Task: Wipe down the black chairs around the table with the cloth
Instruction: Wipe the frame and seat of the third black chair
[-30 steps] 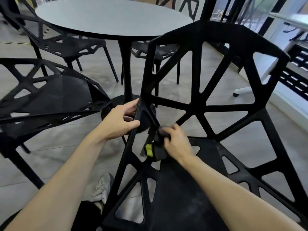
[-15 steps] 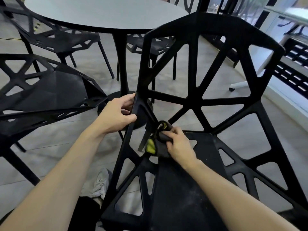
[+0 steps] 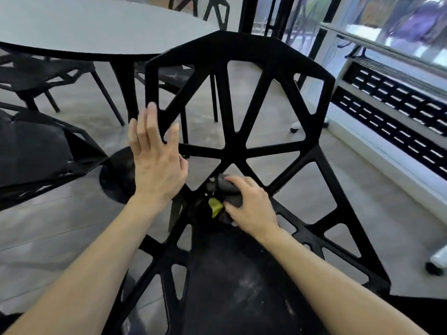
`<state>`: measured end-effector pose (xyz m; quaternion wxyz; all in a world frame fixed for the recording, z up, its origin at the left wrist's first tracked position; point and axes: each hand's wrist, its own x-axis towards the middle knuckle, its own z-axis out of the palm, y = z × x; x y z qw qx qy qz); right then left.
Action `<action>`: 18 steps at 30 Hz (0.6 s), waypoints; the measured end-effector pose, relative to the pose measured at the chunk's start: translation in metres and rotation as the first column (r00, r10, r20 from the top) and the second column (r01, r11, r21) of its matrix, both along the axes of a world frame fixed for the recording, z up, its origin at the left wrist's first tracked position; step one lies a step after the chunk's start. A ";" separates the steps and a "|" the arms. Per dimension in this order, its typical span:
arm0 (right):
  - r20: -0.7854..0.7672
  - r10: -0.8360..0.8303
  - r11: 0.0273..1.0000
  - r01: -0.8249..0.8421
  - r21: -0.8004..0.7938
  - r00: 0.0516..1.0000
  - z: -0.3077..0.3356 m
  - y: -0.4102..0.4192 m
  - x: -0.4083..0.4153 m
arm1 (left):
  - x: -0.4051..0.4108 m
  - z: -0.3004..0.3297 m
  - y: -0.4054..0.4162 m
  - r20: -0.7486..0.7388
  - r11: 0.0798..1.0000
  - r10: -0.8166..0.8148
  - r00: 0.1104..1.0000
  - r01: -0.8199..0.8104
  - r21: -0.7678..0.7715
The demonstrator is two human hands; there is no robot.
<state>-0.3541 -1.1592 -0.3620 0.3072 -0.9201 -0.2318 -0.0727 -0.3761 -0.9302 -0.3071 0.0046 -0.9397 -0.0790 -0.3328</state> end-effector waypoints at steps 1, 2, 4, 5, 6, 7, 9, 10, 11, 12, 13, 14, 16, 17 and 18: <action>0.103 -0.074 0.994 0.065 0.088 0.992 0.014 -0.006 0.010 | 0.004 -0.002 -0.003 0.009 0.996 -0.057 0.998 0.056 0.076; 0.186 -0.139 0.983 0.113 0.141 0.973 0.027 -0.008 0.022 | 0.008 -0.007 -0.009 -0.021 0.982 -0.126 0.992 0.128 0.138; 0.279 -0.184 0.979 0.149 0.140 0.943 0.041 -0.003 0.050 | 0.018 -0.019 -0.019 -0.161 0.957 -0.215 0.963 0.241 0.162; 0.286 -0.151 0.987 0.130 0.092 0.946 0.039 0.001 0.061 | 0.022 -0.026 -0.020 -0.230 0.958 -0.200 0.952 0.239 0.158; 0.273 -0.095 0.995 0.096 0.011 0.957 0.031 0.003 0.068 | 0.026 -0.031 -0.019 -0.291 0.962 -0.167 0.942 0.221 0.162; 0.237 -0.034 0.993 0.061 -0.104 0.971 0.015 -0.001 0.071 | 0.029 -0.036 -0.017 -0.337 0.962 -0.143 0.931 0.211 0.174; 0.123 -0.003 0.947 0.043 -0.318 0.992 -0.023 -0.022 0.068 | 0.035 -0.038 -0.012 -0.367 0.956 -0.145 0.919 0.226 0.187; 0.054 -0.053 0.935 0.069 -0.349 0.997 -0.037 -0.036 0.063 | 0.037 -0.036 -0.010 -0.371 0.955 -0.164 0.914 0.241 0.173; -0.001 -0.110 0.937 0.103 -0.334 0.994 -0.046 -0.047 0.058 | 0.038 -0.035 -0.009 -0.371 0.954 -0.182 0.911 0.255 0.158; -0.034 -0.145 0.945 0.128 -0.302 0.989 -0.048 -0.053 0.055 | 0.038 -0.034 -0.009 -0.359 0.953 -0.192 0.913 0.260 0.153; -0.029 -0.148 0.953 0.135 -0.271 0.988 -0.044 -0.051 0.055 | 0.038 -0.035 -0.009 -0.345 0.954 -0.193 0.918 0.258 0.153; 0.004 -0.134 0.964 0.132 -0.230 0.991 -0.038 -0.044 0.055 | 0.038 -0.036 -0.009 -0.342 0.954 -0.196 0.919 0.259 0.150; 0.107 -0.078 0.989 0.090 -0.120 0.991 -0.020 -0.025 0.055 | 0.038 -0.037 -0.011 -0.348 0.954 -0.211 0.913 0.270 0.130; 0.143 -0.036 0.994 0.050 -0.095 0.989 -0.016 -0.019 0.056 | 0.038 -0.037 -0.011 -0.339 0.955 -0.212 0.917 0.268 0.126; 0.164 -0.016 0.995 0.032 -0.094 0.986 -0.014 -0.018 0.059 | 0.038 -0.036 -0.010 -0.335 0.955 -0.211 0.918 0.266 0.128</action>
